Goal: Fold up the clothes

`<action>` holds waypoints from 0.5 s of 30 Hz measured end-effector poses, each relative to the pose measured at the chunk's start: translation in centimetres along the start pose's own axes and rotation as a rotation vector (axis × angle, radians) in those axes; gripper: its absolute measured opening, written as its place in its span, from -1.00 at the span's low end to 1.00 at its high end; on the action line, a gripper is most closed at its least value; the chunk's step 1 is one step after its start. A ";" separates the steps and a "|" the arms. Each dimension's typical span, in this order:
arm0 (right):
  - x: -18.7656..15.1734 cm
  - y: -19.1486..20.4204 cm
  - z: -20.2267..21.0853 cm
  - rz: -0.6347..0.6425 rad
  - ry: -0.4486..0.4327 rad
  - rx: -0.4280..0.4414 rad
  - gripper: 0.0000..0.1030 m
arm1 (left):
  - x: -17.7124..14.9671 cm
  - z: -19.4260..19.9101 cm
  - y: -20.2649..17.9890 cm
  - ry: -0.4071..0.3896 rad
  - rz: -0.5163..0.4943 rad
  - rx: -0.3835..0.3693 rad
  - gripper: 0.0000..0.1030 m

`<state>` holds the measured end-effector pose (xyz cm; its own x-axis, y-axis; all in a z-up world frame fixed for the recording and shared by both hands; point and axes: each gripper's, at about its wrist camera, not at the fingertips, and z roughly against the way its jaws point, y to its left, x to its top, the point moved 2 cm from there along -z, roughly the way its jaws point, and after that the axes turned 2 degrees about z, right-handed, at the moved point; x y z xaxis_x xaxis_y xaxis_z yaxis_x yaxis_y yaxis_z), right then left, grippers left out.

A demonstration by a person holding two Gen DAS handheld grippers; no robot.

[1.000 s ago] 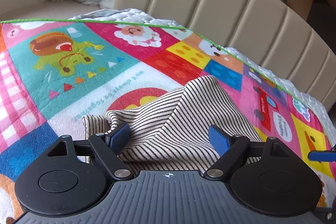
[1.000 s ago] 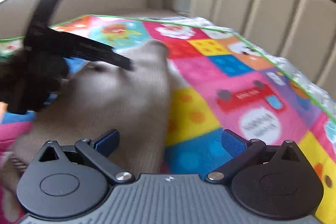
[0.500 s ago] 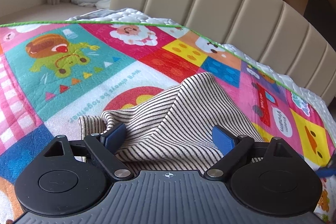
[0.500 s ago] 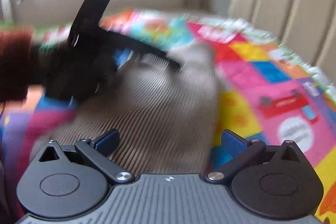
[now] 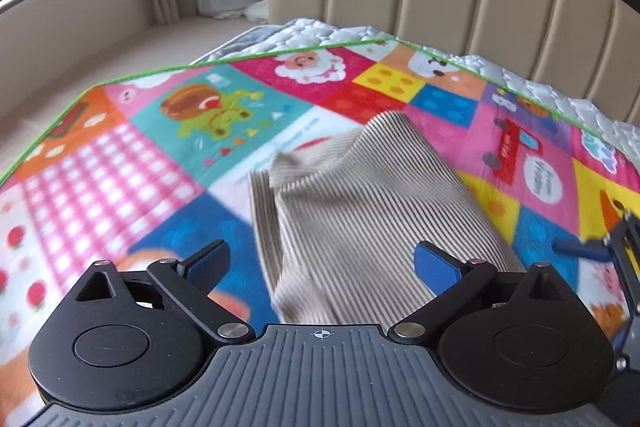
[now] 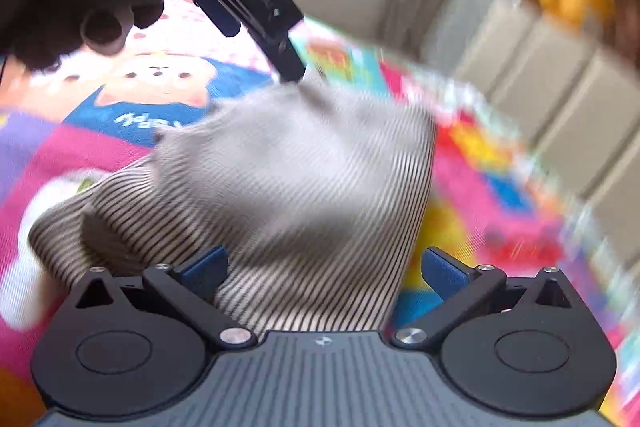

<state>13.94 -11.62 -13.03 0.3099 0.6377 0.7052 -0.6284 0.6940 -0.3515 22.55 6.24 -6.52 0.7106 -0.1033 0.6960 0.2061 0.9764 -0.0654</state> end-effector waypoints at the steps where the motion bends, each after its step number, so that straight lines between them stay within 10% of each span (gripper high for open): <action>1: 0.2 0.5 0.8 0.038 -0.026 0.006 1.00 | -0.5 0.9 0.0 0.007 0.000 -0.001 0.99; 5: 0.2 3.1 2.8 0.097 -0.012 0.139 1.00 | -2.1 3.6 0.1 0.017 -0.021 -0.003 1.00; 11: -1.5 9.3 3.2 0.368 -0.001 0.056 1.00 | -3.0 4.3 -0.7 0.002 -0.096 -0.026 1.00; 15: 0.2 4.7 2.4 0.073 0.039 0.067 0.69 | -3.4 3.6 -1.4 -0.004 -0.167 -0.045 1.00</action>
<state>9.37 -9.04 -13.03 0.2886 0.6992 0.6541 -0.6962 0.6222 -0.3580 17.40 5.95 -6.25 0.6616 -0.2623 0.7025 0.3505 0.9364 0.0196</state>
